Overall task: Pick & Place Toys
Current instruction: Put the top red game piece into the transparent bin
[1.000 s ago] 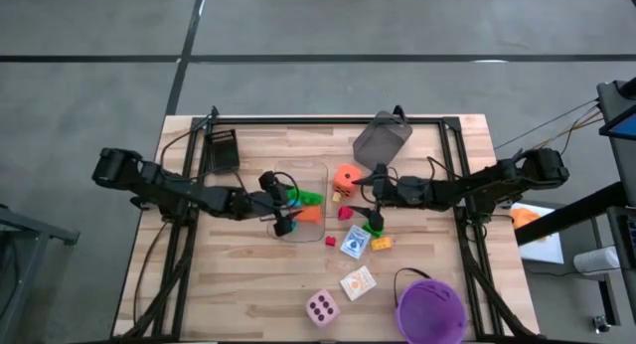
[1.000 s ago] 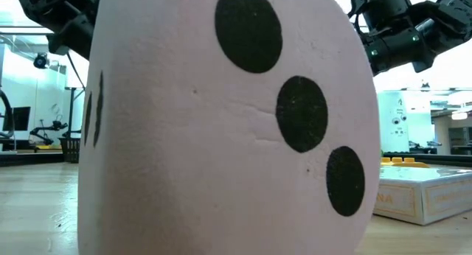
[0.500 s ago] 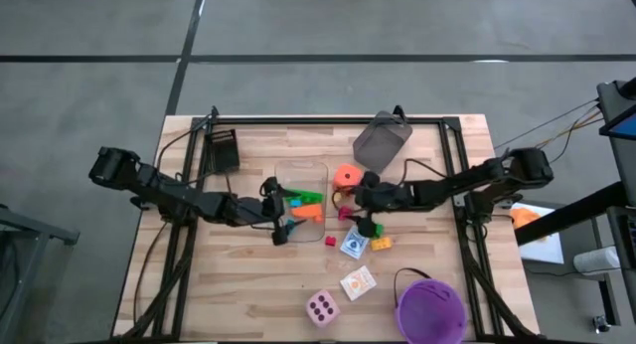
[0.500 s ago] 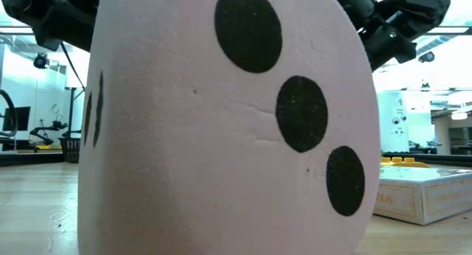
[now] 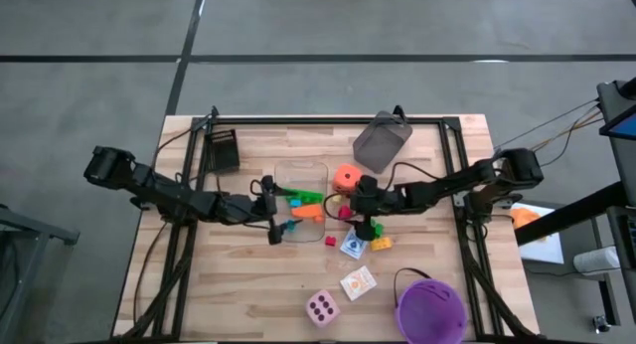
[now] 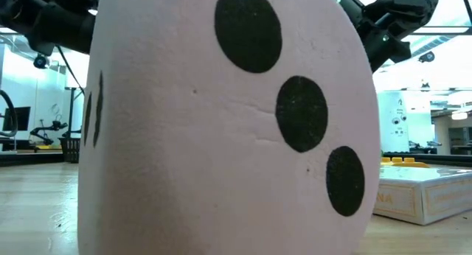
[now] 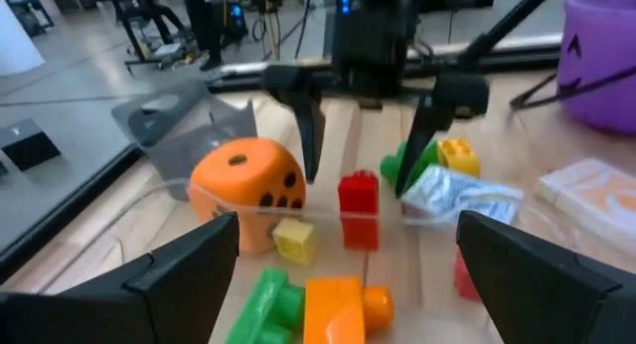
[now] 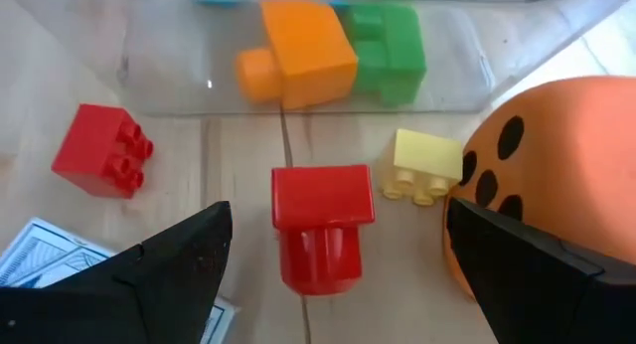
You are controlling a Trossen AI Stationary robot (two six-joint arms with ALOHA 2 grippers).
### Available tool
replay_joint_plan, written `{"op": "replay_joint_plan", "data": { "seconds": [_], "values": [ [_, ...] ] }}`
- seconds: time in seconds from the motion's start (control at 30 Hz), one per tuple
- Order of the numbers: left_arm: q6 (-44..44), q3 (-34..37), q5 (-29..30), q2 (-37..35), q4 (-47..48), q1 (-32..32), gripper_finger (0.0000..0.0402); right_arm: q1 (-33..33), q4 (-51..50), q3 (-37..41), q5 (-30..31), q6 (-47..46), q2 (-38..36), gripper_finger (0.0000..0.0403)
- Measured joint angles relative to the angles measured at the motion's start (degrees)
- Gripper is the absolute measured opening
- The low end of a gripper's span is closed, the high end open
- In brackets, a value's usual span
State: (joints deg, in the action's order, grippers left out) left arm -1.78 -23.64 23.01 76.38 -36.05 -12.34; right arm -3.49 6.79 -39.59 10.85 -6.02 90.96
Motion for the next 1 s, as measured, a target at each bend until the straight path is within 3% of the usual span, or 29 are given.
{"op": "replay_joint_plan", "data": {
  "seconds": [0.23,0.53,0.8,1.0],
  "values": [
    [-0.2,3.2,0.1,-5.5,-0.9,0.0,0.0376,-0.1,0.3,-0.6,0.0,0.2,0.7,0.0351],
    [0.1,8.5,0.6,-12.5,-3.3,0.0,0.0376,-0.1,0.0,-2.6,-0.8,0.3,4.4,0.0232],
    [0.3,9.1,1.0,-13.4,-3.6,0.0,0.0377,-0.1,-2.0,-5.7,-1.3,2.6,7.5,0.0127],
    [0.5,9.0,1.0,-13.3,-3.4,0.0,0.0377,-0.8,-5.0,-5.8,-1.3,3.4,5.4,0.0127]
  ]
}}
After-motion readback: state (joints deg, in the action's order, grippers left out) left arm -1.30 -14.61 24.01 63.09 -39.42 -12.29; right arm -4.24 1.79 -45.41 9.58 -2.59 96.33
